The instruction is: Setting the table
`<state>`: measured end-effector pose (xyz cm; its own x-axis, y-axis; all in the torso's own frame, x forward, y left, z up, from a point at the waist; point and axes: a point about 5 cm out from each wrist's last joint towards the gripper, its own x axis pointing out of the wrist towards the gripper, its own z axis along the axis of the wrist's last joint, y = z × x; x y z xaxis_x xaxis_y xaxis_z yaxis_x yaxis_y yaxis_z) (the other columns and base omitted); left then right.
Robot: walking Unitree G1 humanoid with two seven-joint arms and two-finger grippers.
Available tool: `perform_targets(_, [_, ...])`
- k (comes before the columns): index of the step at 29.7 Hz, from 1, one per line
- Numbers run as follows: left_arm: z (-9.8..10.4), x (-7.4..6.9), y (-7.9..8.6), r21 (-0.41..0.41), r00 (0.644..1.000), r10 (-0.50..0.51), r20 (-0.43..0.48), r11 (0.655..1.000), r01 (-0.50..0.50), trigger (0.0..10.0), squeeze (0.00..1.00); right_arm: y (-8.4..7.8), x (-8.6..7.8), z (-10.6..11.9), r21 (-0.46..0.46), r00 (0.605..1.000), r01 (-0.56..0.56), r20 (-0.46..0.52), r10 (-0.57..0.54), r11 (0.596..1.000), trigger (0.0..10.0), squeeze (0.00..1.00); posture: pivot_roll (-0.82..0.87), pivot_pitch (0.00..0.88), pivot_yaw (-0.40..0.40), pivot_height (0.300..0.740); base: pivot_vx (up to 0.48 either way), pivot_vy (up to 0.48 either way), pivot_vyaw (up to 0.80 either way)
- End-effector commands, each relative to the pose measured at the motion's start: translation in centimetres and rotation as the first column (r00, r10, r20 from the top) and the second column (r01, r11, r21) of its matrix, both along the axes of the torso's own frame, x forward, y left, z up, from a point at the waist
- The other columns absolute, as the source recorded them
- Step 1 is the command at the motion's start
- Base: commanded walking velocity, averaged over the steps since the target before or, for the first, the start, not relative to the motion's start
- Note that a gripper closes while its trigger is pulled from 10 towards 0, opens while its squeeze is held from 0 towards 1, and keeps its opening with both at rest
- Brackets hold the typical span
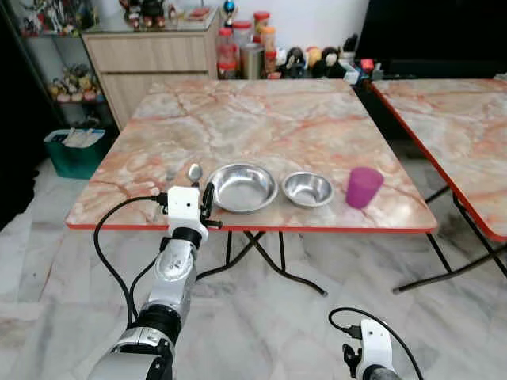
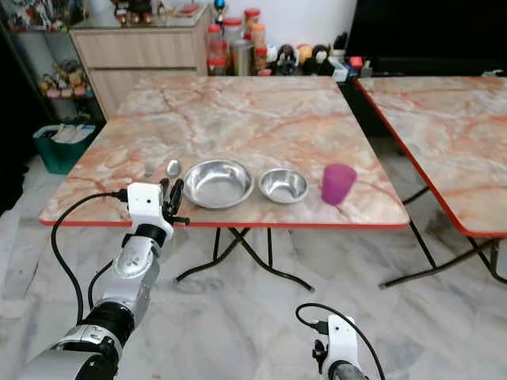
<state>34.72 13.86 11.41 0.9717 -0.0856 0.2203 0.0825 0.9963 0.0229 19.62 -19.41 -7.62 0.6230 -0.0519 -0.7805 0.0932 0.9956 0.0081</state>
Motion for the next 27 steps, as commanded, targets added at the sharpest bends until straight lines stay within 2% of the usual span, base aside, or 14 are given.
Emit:
perform_targets(1, [0.0, 0.1, 0.1, -0.014, 1.000, 0.007, -0.007, 1.000, -0.008, 10.0, 0.00, 0.2, 0.3, 0.1, 0.004, 1.000, -0.004, 0.008, 0.004, 1.000, 10.0, 0.00, 0.01, 0.000, -0.021, 0.740, 0.345, 0.000, 0.00])
perform_targets(18, [0.3, 0.4, 0.9, -0.020, 0.999, 0.041, -0.011, 0.999, -0.041, 10.0, 0.00, 0.3, -0.1, -0.1, 0.005, 1.000, -0.014, -0.005, 0.014, 1.000, 10.0, 0.00, 0.01, 0.000, -0.018, 0.740, 0.344, 0.000, 0.00])
perform_targets(25, [-0.2, 0.3, 1.2, -0.094, 0.996, 0.075, -0.046, 0.992, -0.079, 10.0, 0.00, 0.4, -0.1, -0.1, 0.006, 1.000, -0.018, -0.004, 0.018, 1.000, 10.0, 0.00, 0.01, 0.000, -0.020, 0.740, 0.079, 0.000, 0.00])
perform_targets(27, [-0.4, 0.4, 1.8, -0.150, 0.992, 0.106, -0.071, 0.982, -0.116, 10.0, 0.00, 0.4, -0.1, -0.1, 0.003, 1.000, -0.025, -0.005, 0.025, 1.000, 10.0, 0.00, 0.01, 0.000, -0.020, 0.740, 0.000, 0.000, 0.00])
